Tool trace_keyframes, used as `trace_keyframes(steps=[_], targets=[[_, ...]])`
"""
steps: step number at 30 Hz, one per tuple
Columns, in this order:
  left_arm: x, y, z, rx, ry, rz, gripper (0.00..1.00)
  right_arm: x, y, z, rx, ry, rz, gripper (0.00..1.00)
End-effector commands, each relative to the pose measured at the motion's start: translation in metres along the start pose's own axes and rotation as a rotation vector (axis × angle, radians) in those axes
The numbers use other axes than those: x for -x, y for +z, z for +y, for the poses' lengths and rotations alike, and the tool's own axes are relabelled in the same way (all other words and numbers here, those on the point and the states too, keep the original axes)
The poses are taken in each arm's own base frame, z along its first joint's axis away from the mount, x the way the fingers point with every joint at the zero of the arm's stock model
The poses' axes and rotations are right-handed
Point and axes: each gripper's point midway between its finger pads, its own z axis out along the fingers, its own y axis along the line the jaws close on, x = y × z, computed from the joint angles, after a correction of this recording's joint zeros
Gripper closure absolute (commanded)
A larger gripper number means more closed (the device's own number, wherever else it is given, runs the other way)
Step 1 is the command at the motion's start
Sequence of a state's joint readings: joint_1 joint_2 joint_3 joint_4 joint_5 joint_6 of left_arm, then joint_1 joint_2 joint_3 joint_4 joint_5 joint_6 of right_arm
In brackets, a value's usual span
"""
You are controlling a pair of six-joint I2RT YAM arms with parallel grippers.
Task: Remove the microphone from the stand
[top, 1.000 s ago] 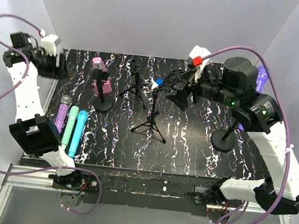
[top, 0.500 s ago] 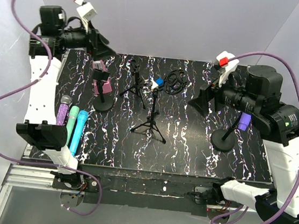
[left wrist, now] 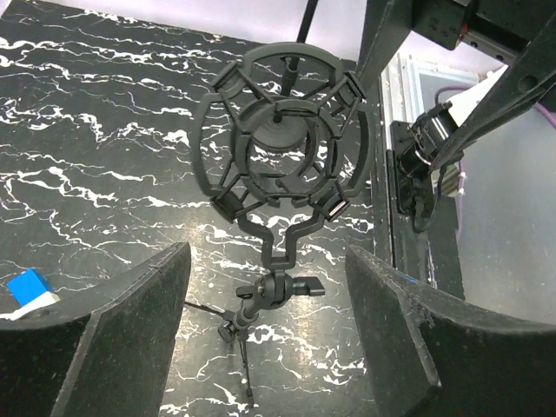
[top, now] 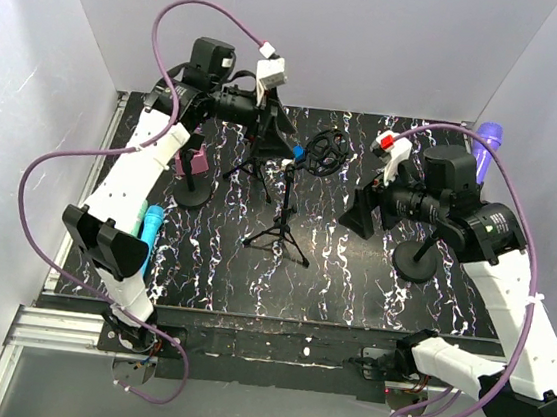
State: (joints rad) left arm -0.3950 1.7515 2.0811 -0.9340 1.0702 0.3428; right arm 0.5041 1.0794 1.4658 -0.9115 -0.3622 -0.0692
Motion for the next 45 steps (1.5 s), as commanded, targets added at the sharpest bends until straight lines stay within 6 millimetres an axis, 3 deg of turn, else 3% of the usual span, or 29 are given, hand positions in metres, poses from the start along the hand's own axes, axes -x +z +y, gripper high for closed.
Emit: trace_keyframes(steps=[1,6,14,22,27,31,36,39,42,45], targets=[[-0.013,0.009,0.0,0.027,0.061,0.065,0.29,0.015,-0.006,0.003,0.003,-0.023,-0.098,0.13],[-0.033,0.031,0.006,0.029,0.081,0.125,0.29,0.012,-0.001,0.0,-0.008,-0.016,-0.093,0.14],[-0.038,0.05,0.01,0.016,0.084,0.129,0.35,0.002,0.018,-0.001,0.026,0.03,-0.065,0.15],[-0.038,0.047,0.009,0.022,0.106,0.124,0.75,-0.015,0.033,-0.001,0.061,0.049,-0.031,0.16],[-0.02,0.024,-0.003,-0.01,0.226,-0.004,1.0,-0.022,0.034,0.013,0.152,0.028,-0.019,0.14],[-0.016,0.006,-0.018,-0.059,0.299,-0.091,1.0,-0.023,0.04,0.014,0.197,-0.008,0.002,0.13],[-0.007,-0.005,-0.028,-0.069,0.303,-0.191,1.0,-0.028,0.05,0.014,0.229,0.062,0.075,0.14],[0.004,-0.01,-0.034,-0.058,0.4,-0.298,1.0,-0.03,0.053,0.01,0.231,0.066,0.104,0.13],[0.004,-0.008,-0.032,-0.047,0.443,-0.349,1.0,-0.028,0.058,0.003,0.253,0.127,0.127,0.14],[-0.005,-0.001,-0.023,-0.079,0.346,-0.306,1.0,-0.025,0.064,-0.005,0.332,0.259,0.161,0.21]])
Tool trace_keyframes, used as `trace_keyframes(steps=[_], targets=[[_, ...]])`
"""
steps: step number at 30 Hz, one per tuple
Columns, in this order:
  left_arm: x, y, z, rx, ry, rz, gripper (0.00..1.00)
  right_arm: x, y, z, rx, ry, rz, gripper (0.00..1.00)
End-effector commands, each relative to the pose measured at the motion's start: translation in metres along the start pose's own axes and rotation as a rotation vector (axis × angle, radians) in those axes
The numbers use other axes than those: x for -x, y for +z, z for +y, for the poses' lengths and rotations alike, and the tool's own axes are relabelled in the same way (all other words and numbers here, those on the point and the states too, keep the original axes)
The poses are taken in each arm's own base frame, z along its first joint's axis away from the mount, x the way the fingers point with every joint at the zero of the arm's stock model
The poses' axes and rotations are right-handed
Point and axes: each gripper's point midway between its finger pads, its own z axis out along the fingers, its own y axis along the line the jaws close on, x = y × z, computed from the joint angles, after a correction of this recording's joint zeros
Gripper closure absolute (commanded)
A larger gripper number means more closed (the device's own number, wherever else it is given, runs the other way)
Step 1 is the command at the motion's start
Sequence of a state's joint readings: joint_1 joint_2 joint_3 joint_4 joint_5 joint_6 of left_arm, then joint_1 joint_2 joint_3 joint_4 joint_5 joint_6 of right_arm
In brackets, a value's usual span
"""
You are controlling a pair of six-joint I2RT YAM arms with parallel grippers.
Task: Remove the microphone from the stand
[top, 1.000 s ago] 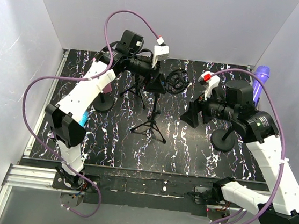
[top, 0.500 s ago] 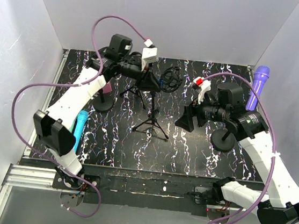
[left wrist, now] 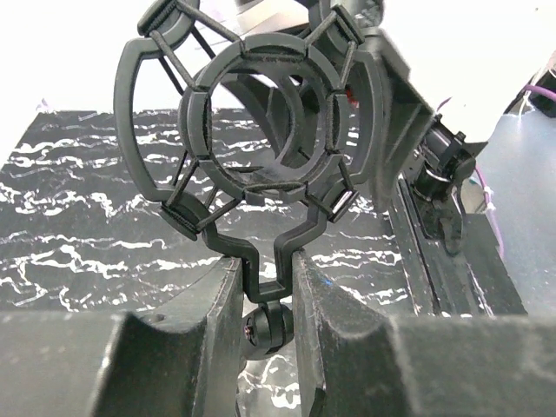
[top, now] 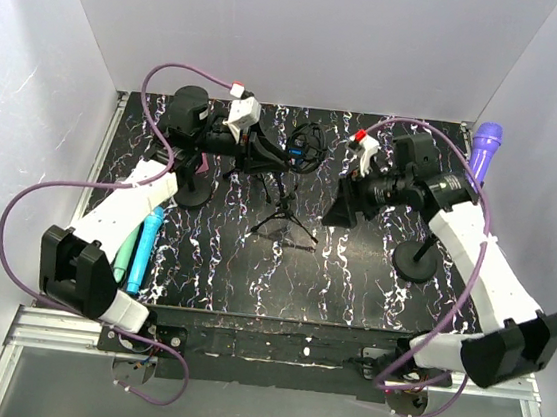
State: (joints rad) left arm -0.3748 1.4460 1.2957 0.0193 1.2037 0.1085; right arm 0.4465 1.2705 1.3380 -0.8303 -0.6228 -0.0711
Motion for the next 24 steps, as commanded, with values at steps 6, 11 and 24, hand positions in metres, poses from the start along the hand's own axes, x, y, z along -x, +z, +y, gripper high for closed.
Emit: trace_keyframes(steps=[6,11,24], targets=[[0.046,0.0,0.001,0.012,0.107,-0.039,1.0,0.026,0.011,0.005,0.326,0.206,0.049,0.12],[0.053,-0.006,-0.035,-0.07,0.108,-0.031,1.0,0.025,0.033,-0.012,0.327,0.245,0.043,0.14],[0.032,-0.016,-0.071,-0.168,0.319,-0.033,1.0,0.023,0.086,-0.006,0.434,0.379,0.091,0.22]])
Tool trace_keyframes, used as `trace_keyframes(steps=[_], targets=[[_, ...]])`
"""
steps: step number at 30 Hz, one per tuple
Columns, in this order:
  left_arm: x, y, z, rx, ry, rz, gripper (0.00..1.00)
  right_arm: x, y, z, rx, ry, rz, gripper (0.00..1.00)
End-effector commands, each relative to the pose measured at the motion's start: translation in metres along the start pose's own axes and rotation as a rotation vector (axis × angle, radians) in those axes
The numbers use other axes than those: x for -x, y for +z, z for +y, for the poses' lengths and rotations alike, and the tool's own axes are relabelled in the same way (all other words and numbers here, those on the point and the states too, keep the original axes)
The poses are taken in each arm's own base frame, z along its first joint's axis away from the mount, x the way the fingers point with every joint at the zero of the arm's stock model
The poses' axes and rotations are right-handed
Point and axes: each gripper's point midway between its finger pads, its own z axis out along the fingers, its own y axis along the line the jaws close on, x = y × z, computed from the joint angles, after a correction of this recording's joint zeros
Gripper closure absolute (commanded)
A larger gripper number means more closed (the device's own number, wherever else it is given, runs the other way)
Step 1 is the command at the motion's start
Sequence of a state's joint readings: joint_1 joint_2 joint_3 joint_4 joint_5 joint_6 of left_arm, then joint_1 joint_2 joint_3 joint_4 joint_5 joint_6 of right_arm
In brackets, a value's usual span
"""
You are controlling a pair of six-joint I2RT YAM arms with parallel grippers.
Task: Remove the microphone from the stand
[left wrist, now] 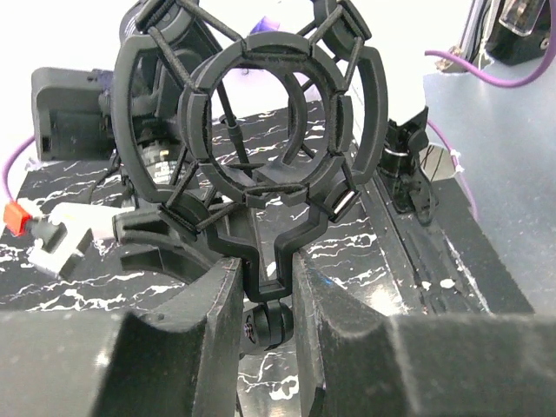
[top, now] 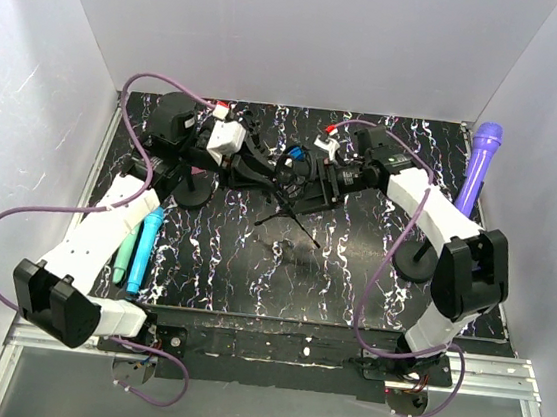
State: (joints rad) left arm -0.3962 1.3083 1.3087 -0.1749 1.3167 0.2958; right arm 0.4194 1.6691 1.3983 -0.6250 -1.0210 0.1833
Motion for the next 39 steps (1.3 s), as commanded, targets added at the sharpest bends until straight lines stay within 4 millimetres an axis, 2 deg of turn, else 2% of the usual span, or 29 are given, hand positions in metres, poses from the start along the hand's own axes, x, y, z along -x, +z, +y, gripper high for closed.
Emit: trace_keyframes(steps=[1,7,16,19,21,23,25,28,31,36,39], targets=[[0.003,-0.002,-0.015,-0.043,0.174,-0.014,1.0,0.004,0.012,0.003,0.061,0.013,0.009,0.22],[-0.006,0.001,-0.018,-0.062,0.183,-0.013,1.0,0.007,0.018,0.0,0.099,0.035,0.022,0.29],[-0.006,0.003,-0.022,-0.075,0.209,-0.018,1.0,0.006,0.029,-0.014,0.113,0.088,0.041,0.35],[-0.009,0.003,-0.023,-0.077,0.201,-0.017,1.0,0.005,0.032,-0.016,0.134,0.102,0.052,0.44],[-0.011,0.003,-0.024,-0.076,0.215,-0.016,1.0,0.005,0.035,-0.018,0.139,0.115,0.058,0.47],[-0.011,0.002,-0.024,-0.072,0.226,-0.014,1.0,0.004,0.036,-0.019,0.158,0.123,0.062,0.57],[-0.014,0.002,-0.022,-0.061,0.217,-0.008,1.0,0.003,0.037,-0.017,0.177,0.121,0.067,0.75],[-0.014,0.001,-0.017,-0.028,0.222,0.005,1.0,0.003,0.032,-0.008,0.207,0.085,0.065,0.83],[-0.012,0.0,-0.01,0.03,0.215,0.002,1.0,-0.001,0.027,-0.003,0.194,-0.016,0.052,0.99],[0.002,-0.01,0.032,0.324,0.207,-0.043,1.0,-0.011,0.017,-0.014,0.034,-0.313,-0.048,0.99],[0.001,-0.018,0.047,0.423,0.167,-0.023,1.0,-0.02,0.017,-0.016,-0.078,-0.658,-0.089,0.99]])
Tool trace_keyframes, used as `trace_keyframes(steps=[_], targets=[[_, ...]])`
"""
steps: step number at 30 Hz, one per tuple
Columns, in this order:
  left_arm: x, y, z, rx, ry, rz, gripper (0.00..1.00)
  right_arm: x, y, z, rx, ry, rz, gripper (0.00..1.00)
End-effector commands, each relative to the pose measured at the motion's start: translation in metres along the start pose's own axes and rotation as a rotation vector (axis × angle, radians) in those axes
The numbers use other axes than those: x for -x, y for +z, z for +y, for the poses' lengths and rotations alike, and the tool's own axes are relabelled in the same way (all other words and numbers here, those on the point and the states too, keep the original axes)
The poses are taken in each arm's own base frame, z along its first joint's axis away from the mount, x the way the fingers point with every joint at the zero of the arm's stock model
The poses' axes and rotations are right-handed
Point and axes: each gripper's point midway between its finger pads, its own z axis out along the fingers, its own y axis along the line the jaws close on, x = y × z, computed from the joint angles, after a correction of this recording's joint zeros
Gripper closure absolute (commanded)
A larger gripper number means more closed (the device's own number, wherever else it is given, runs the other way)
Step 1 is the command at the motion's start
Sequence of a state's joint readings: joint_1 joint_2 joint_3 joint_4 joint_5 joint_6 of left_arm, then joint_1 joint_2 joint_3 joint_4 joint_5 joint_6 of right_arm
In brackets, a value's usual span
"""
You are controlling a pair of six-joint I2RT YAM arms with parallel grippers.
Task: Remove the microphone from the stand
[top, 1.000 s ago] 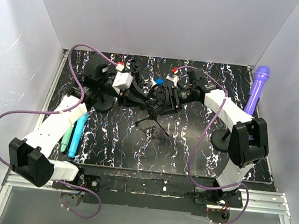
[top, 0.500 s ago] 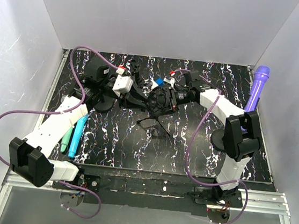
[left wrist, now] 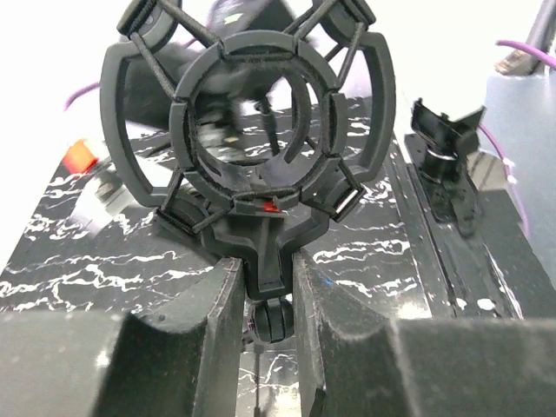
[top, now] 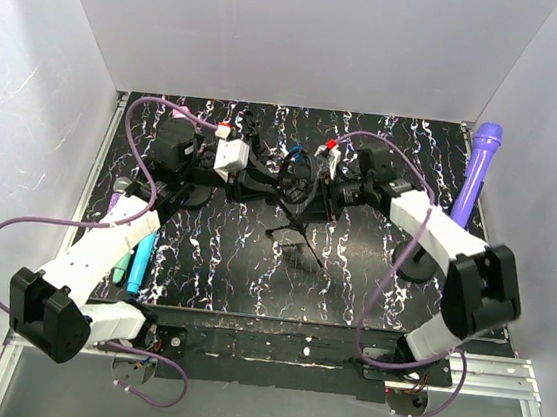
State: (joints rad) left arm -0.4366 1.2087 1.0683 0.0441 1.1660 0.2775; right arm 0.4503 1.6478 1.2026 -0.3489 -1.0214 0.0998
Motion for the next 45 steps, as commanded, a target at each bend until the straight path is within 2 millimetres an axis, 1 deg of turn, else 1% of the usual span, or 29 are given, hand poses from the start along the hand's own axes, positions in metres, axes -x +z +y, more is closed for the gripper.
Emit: trace_keyframes(steps=[1,2,3,4,5,6,7,9,11,12,13,14,15,16,17,19,21,22,23,26,29,30,33,38,40,45], targets=[[0.033,-0.02,0.061,0.352,0.087,-0.031,1.0,-0.002,-0.004,0.01,-0.144,-0.661,-0.05,0.99],[0.032,-0.021,0.063,0.372,0.075,-0.032,1.0,-0.003,-0.003,0.009,-0.177,-0.864,-0.062,0.99],[0.032,-0.021,0.06,0.366,0.074,-0.031,1.0,-0.003,0.0,0.011,-0.209,-1.072,-0.085,0.99],[0.03,-0.02,0.058,0.359,0.067,-0.027,1.0,-0.016,0.005,0.0,-0.244,-1.239,-0.104,0.99],[0.028,-0.019,0.055,0.35,0.058,-0.024,1.0,-0.014,0.007,0.001,-0.285,-1.449,-0.152,0.99],[0.028,-0.018,0.053,0.344,0.051,-0.024,1.0,-0.011,0.01,0.005,-0.308,-1.595,-0.199,0.99],[0.027,-0.017,0.049,0.329,0.046,-0.022,1.0,-0.004,0.01,0.008,-0.331,-1.714,-0.242,0.99],[0.027,-0.016,0.044,0.304,0.041,-0.018,1.0,0.011,0.008,0.014,-0.374,-1.833,-0.299,0.99],[0.027,-0.016,0.041,0.297,0.035,-0.017,1.0,0.021,0.003,0.016,-0.43,-1.887,-0.335,0.99],[0.026,-0.016,0.04,0.298,0.029,-0.014,1.0,0.021,0.002,0.015,-0.445,-1.888,-0.332,0.95],[0.022,-0.016,0.04,0.301,0.013,-0.008,1.0,0.019,-0.001,0.013,-0.455,-1.877,-0.311,0.85],[0.022,-0.017,0.042,0.314,-0.003,-0.006,1.0,0.012,-0.001,0.008,-0.448,-1.834,-0.267,0.69],[0.021,-0.017,0.044,0.325,-0.029,-0.002,1.0,0.006,-0.006,0.007,-0.437,-1.763,-0.218,0.48],[0.021,-0.016,0.044,0.318,-0.042,0.002,1.0,-0.003,-0.009,0.006,-0.402,-1.681,-0.159,0.39],[0.022,-0.015,0.044,0.305,-0.049,0.005,1.0,-0.017,-0.012,0.004,-0.358,-1.573,-0.086,0.36],[0.023,-0.014,0.043,0.29,-0.043,0.007,1.0,-0.024,-0.022,0.007,-0.353,-1.373,-0.069,0.32],[0.021,-0.013,0.042,0.285,-0.039,0.009,1.0,-0.027,-0.032,0.006,-0.39,-1.185,-0.084,0.3],[0.02,-0.013,0.042,0.288,-0.046,0.008,1.0,-0.027,-0.034,0.009,-0.38,-1.087,-0.1,0.29],[0.02,-0.013,0.042,0.286,-0.052,0.007,1.0,-0.026,-0.038,0.013,-0.364,-0.946,-0.1,0.29],[0.018,-0.012,0.041,0.27,-0.043,0.003,1.0,-0.016,-0.035,0.026,-0.288,-0.646,-0.105,0.3],[0.018,-0.01,0.042,0.268,-0.037,-0.005,1.0,-0.01,-0.029,0.033,-0.19,-0.446,-0.075,0.33],[0.021,-0.01,0.043,0.274,-0.032,-0.015,1.0,-0.007,-0.027,0.035,-0.158,-0.394,-0.063,0.33],[0.018,-0.009,0.04,0.252,-0.044,-0.013,1.0,0.004,-0.018,0.035,-0.069,-0.278,-0.057,0.34],[0.012,-0.007,0.037,0.231,-0.038,-0.012,1.0,0.03,-0.012,0.023,-0.025,-0.142,-0.103,0.35],[0.012,-0.006,0.038,0.228,-0.03,-0.013,1.0,0.033,-0.008,0.019,-0.008,-0.104,-0.095,0.36],[0.009,-0.005,0.04,0.226,-0.03,-0.012,1.0,0.033,0.0,0.019,0.091,-0.023,-0.063,0.48]])
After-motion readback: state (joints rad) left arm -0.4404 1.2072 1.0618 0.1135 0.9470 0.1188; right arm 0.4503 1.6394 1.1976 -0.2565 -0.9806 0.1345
